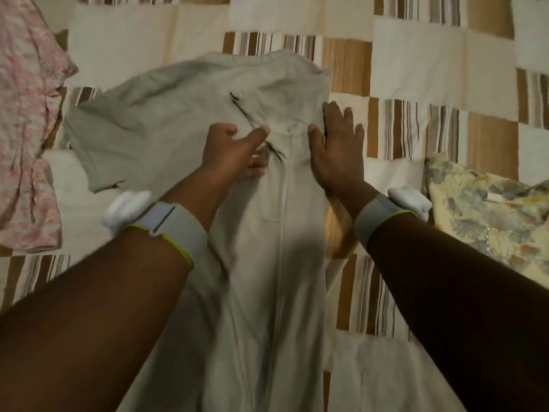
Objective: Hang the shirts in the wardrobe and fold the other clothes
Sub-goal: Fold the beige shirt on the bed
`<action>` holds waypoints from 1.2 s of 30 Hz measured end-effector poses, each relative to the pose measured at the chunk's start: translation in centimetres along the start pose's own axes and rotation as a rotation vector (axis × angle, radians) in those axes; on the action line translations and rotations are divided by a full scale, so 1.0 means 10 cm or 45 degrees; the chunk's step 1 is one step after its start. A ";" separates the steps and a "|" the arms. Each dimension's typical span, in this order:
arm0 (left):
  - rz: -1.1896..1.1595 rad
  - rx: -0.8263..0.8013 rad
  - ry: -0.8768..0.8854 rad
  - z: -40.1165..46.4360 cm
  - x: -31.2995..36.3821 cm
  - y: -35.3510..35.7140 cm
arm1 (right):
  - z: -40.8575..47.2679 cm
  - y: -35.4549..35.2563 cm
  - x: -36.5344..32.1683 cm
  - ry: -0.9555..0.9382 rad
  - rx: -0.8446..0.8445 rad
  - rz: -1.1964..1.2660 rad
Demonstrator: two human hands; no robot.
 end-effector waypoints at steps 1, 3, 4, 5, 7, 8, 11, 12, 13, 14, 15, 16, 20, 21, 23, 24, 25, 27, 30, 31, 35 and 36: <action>0.117 0.079 0.089 0.10 0.04 0.05 | 0.03 0.02 0.02 -0.046 0.021 -0.070; 0.683 0.260 0.495 0.27 0.15 0.11 | 0.07 0.10 0.06 -0.087 0.070 -0.166; 0.941 0.260 0.738 0.24 0.18 0.15 | 0.01 0.10 0.06 -0.094 0.114 -0.188; 1.090 0.143 0.943 0.22 0.20 0.21 | -0.03 0.10 0.06 -0.105 0.156 -0.199; 1.329 -0.252 1.201 0.26 0.19 0.34 | 0.00 0.13 0.07 -0.123 0.202 -0.252; 1.481 -0.418 1.252 0.27 0.14 0.39 | 0.00 0.14 0.07 -0.131 0.216 -0.285; 1.720 -0.519 1.243 0.31 0.07 0.43 | 0.03 0.17 0.07 -0.135 0.235 -0.345; 1.715 -0.504 1.232 0.32 0.10 0.41 | 0.04 0.18 0.07 -0.136 0.244 -0.356; 1.699 -0.504 1.251 0.33 0.14 0.37 | 0.04 0.19 0.08 -0.136 0.255 -0.365; 1.703 -0.521 1.322 0.34 0.18 0.30 | 0.04 0.21 0.09 -0.138 0.264 -0.379; 1.722 -0.550 1.408 0.32 0.19 0.21 | 0.02 0.22 0.09 -0.141 0.268 -0.395; 1.752 -0.593 1.461 0.33 0.19 0.11 | 0.03 0.23 0.09 -0.139 0.263 -0.409; 1.747 -0.733 1.460 0.28 0.16 -0.22 | 0.06 0.26 0.10 -0.114 0.230 -0.435; 1.672 -0.685 1.456 0.28 0.18 -0.26 | 0.06 0.26 0.10 -0.113 0.229 -0.444; 1.384 -0.437 1.374 0.31 0.27 -0.24 | 0.05 0.26 0.11 -0.113 0.236 -0.458; 1.216 -0.274 1.242 0.36 0.31 -0.21 | 0.06 0.26 0.11 -0.112 0.241 -0.460; 1.069 -0.136 1.063 0.43 0.33 -0.18 | 0.05 0.26 0.10 -0.118 0.248 -0.464; 0.968 0.009 0.721 0.59 0.31 -0.10 | 0.06 0.26 0.10 -0.126 0.250 -0.465; 1.149 0.050 0.547 0.82 0.32 -0.03 | 0.04 0.26 0.11 -0.126 0.247 -0.451; 1.151 0.063 0.511 0.86 0.34 -0.03 | 0.04 0.25 0.10 -0.120 0.242 -0.442; 0.953 0.074 0.457 0.93 0.44 -0.05 | 0.02 0.14 0.03 -0.093 0.149 -0.366; 0.924 0.103 0.485 0.97 0.46 -0.08 | -0.02 0.09 -0.03 -0.083 0.098 -0.330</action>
Point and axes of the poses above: each hand's wrist, its own z-axis towards the middle knuckle, its own y-axis out of the palm, x = y × z, the point moved 3 cm from there along z, towards the middle knuckle, and after that the axes turned 4 degrees about -z, right-handed, at the moved point
